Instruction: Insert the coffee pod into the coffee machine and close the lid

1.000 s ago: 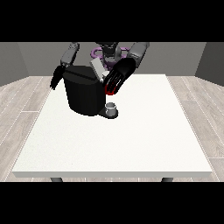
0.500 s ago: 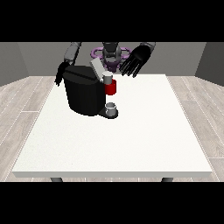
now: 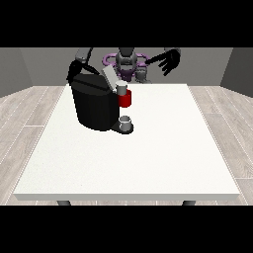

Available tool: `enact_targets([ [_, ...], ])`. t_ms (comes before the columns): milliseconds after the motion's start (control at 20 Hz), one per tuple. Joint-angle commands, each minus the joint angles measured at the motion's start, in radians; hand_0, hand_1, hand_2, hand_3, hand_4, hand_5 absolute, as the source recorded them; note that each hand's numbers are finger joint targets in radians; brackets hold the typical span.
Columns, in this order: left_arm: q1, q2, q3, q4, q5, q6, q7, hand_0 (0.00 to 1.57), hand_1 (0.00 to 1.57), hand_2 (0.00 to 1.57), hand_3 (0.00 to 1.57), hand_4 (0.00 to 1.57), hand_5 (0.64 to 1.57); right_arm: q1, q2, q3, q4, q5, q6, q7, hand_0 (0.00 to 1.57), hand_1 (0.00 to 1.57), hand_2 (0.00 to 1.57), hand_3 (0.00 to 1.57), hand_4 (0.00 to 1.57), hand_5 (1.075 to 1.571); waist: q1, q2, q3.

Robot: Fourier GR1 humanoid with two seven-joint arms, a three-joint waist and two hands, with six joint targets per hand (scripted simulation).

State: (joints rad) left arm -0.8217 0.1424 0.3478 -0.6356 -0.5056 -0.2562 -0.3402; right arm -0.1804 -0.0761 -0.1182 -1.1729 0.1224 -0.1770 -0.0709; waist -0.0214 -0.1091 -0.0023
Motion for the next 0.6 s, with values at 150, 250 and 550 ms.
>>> enact_targets([
  [150,0.209,-0.13,0.034,0.02,0.083,-0.014,0.005,0.0,0.0,0.0,0.0,0.39,1.571,-0.005,-0.01,0.013,-0.076,-0.067,0.102,0.037,0.0,0.0,0.0,0.0,0.0,1.571,0.098,-0.196,0.002],
  [250,0.232,-0.123,0.036,0.015,0.091,-0.018,0.009,0.0,0.0,0.0,0.0,0.32,1.571,-0.02,-0.016,0.067,-0.102,-0.046,0.146,0.049,0.0,0.0,0.0,0.0,0.0,1.571,0.102,-0.186,0.0019],
  [550,0.263,-0.141,0.008,-0.09,0.145,-0.027,0.064,0.0,0.0,0.0,0.0,0.4,1.571,-0.119,-0.055,0.065,-0.141,-0.022,0.14,0.098,0.0,0.0,0.0,0.0,0.25,1.571,0.14,-0.155,0.0024],
])
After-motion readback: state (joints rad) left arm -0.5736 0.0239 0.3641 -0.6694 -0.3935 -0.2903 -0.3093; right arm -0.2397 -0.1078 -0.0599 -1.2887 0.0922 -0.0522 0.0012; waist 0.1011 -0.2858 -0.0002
